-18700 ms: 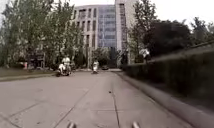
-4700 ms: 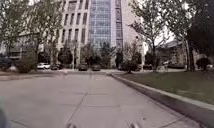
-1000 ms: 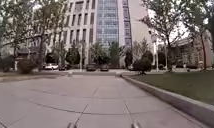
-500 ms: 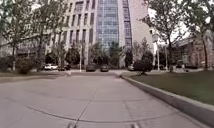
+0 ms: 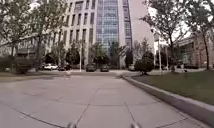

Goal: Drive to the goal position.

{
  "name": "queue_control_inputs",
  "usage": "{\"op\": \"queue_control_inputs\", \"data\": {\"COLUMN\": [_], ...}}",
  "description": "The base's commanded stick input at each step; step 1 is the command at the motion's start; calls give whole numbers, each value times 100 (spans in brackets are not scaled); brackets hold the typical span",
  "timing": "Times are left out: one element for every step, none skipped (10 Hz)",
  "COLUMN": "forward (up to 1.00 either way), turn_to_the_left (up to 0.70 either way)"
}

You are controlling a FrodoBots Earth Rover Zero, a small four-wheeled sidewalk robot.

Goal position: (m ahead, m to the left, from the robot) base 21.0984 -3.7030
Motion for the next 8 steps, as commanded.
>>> {"op": "queue_control_inputs", "data": {"forward": [55,70,70,70,70,70,70,70], "turn_to_the_left": [0,0,0,0,0,0,0,0]}}
